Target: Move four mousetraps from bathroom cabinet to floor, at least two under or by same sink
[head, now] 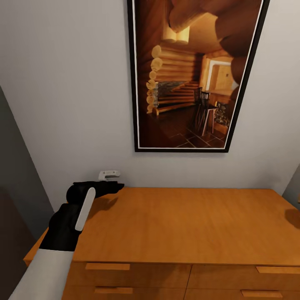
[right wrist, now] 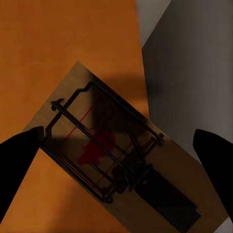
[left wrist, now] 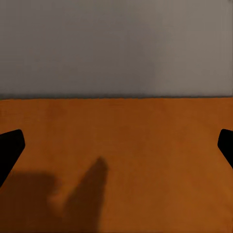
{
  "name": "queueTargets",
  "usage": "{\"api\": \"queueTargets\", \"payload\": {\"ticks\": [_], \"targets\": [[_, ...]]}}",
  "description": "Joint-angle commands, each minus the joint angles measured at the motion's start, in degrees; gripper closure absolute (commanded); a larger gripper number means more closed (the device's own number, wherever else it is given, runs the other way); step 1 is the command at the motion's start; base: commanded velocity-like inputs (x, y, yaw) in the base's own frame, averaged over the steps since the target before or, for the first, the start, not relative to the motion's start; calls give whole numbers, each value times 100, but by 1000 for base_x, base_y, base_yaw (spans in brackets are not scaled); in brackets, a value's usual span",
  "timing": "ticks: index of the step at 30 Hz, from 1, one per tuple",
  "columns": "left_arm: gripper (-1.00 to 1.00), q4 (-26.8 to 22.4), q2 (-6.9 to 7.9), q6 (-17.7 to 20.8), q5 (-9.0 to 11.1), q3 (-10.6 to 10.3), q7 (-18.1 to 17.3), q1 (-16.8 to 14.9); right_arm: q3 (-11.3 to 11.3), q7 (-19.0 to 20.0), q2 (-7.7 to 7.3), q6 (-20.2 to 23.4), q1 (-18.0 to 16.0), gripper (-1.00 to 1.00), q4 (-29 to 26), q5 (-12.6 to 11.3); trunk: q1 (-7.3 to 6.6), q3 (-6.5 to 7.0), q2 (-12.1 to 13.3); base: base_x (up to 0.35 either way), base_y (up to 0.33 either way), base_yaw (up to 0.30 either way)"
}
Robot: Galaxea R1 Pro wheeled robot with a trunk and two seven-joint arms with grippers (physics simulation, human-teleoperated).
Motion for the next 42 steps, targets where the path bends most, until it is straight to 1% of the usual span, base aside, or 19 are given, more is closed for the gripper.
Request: {"api": "queueTargets", "payload": {"ticks": [1, 7, 12, 14, 16, 22, 33, 36, 37, 38, 40, 42], "targets": [[-100, -5, 1, 26, 37, 9, 24, -5, 17, 57, -3, 13, -9, 100, -3, 57, 0, -7, -4, 0, 0, 0], [-100, 6, 7, 31, 44, 191, 22, -5, 9, 61, 9, 11, -9, 100, -2, 57, 0, -7, -4, 0, 0, 0], [-100, 18, 22, 38, 36, 449, 26, -5, 7, 69, 12, 18, -9, 100, -2, 57, 0, -7, -4, 0, 0, 0], [-100, 19, 22, 38, 34, 586, 27, -5, 8, 87, 13, 19, -9, 100, -2, 57, 0, -7, -4, 0, 0, 0], [-100, 22, 20, 40, 33, 643, 34, -5, 8, 97, 15, 19, -9, 100, -2, 57, 0, -7, -4, 0, 0, 0], [-100, 28, 25, 44, 32, 700, 50, -5, 8, 119, 23, 22, -9, 100, -2, 50, 0, -7, -4, 0, 0, 0], [-100, 31, 15, 48, 32, 727, 74, -5, 0, 135, 14, 20, -9, 100, -2, 39, 0, -7, -4, 0, 0, 0], [-100, 68, 12, 61, 32, 812, 279, -5, -1, 134, 13, 19, -9, 100, -2, 39, 0, -7, -4, 0, 0, 0], [-100, 92, 7, 69, 32, 949, 516, -5, 1, 131, 13, 19, -9, 100, -2, 39, 0, -7, -4, 0, 0, 0], [-100, 103, 4, 72, 32, 1044, 668, -5, 2, 130, 13, 19, -9, 100, -2, 39, 0, -7, -4, 0, 0, 0], [-100, 126, -24, 80, 58, 1408, 1428, -5, 6, 127, 18, 19, -9, 100, -2, 39, 0, -7, -4, 0, 0, 0], [-100, 132, -64, 80, 81, 1518, 1812, -5, 6, 127, 20, 19, -9, 100, -2, 39, 0, -7, -4, 0, 0, 0]]}}
